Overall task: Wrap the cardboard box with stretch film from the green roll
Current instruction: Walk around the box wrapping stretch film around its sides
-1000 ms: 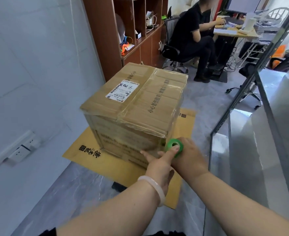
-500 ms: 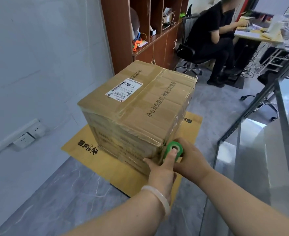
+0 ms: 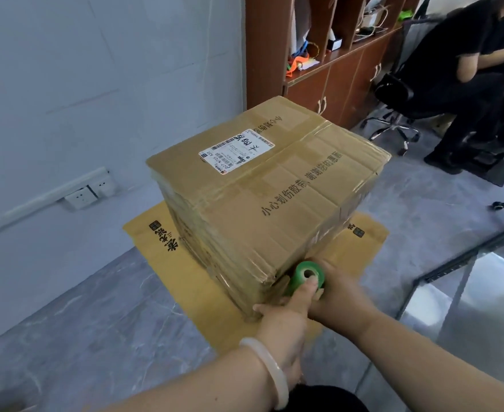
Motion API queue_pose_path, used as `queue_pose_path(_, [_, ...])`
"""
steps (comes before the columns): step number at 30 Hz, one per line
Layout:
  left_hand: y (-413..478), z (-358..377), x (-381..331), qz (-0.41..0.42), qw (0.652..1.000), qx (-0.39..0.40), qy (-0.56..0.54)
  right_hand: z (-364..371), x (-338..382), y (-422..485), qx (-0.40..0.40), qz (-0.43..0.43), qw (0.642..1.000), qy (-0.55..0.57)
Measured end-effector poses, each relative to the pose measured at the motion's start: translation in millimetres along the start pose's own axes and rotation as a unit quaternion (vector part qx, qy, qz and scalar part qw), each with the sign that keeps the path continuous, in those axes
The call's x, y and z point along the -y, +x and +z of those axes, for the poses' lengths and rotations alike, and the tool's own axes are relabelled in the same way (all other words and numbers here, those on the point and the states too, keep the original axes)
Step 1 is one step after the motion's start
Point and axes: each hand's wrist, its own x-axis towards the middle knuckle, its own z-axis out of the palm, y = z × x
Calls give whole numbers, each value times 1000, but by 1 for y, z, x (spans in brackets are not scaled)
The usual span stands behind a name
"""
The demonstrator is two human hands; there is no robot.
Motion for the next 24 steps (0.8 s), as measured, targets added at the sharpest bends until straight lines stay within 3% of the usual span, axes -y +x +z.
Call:
queue_pose_path(2, [-1, 14, -6, 5, 997, -55, -46, -10, -8, 4, 45, -41, 997, 50])
queue_pose_path(7, [-5, 32, -18, 6, 987, -59, -150, -17, -30, 11, 125, -98, 978, 133])
queue_pose_path(11, [-9, 36, -22, 18, 980, -50, -191, -19, -41, 16, 89, -128, 986, 65])
queue_pose_path(17, [-8, 34, -9, 24, 984, -37, -170, -18, -32, 23, -50, -170, 982, -66])
queue_pose_path(21, [-8, 34, -7, 18, 986, -18, -167, -19, -32, 26, -59, -164, 981, -82])
queue_pose_path(24, [-1, 36, -19, 18, 974, -29, -223, -24, -31, 32, -3, -154, 982, -108])
